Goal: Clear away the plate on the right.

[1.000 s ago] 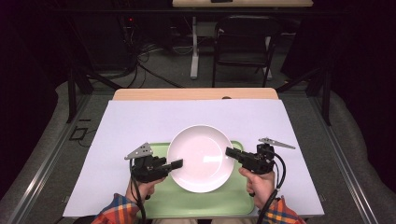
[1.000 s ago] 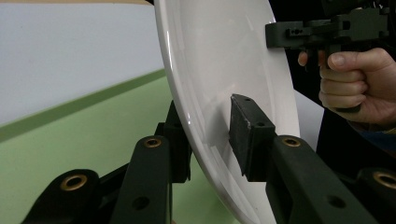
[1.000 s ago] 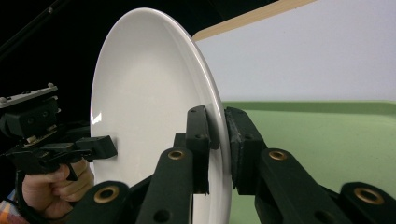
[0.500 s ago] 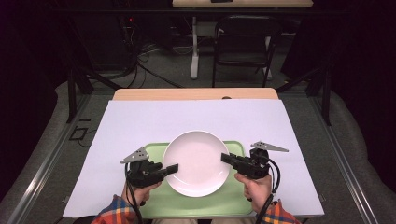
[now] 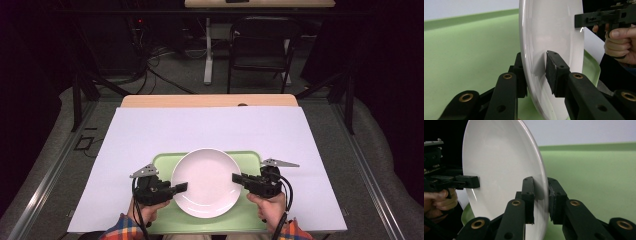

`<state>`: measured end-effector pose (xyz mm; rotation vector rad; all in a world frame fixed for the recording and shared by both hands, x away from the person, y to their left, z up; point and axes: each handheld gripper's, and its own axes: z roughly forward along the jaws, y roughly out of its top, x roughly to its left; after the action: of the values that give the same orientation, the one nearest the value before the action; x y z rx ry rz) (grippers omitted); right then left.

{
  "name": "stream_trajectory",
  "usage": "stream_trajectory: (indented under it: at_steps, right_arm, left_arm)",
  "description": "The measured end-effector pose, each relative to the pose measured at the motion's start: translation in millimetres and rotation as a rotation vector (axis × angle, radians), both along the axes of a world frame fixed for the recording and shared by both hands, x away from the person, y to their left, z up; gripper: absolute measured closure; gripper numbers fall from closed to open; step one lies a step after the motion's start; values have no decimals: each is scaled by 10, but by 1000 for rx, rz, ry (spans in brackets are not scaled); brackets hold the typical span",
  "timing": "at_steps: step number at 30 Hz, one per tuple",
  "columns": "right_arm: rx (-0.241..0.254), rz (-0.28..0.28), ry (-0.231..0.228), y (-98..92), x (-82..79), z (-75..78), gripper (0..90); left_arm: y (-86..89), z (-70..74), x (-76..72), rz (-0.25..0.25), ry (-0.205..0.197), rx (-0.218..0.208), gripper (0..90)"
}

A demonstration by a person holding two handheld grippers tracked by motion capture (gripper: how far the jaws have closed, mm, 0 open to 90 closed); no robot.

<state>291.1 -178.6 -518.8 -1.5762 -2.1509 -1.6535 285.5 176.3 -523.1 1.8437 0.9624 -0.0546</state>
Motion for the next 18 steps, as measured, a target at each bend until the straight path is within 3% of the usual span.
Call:
stream_trajectory:
  at_steps: [7,18]
  right_arm:
    - [-35,14,30,25,36,-119,772]
    - [-52,8,73,31,90,-211,753]
  left_arm:
    - [-19,-88,55,-1,38,55,700]
    - [-50,-108,84,-11,31,79,678]
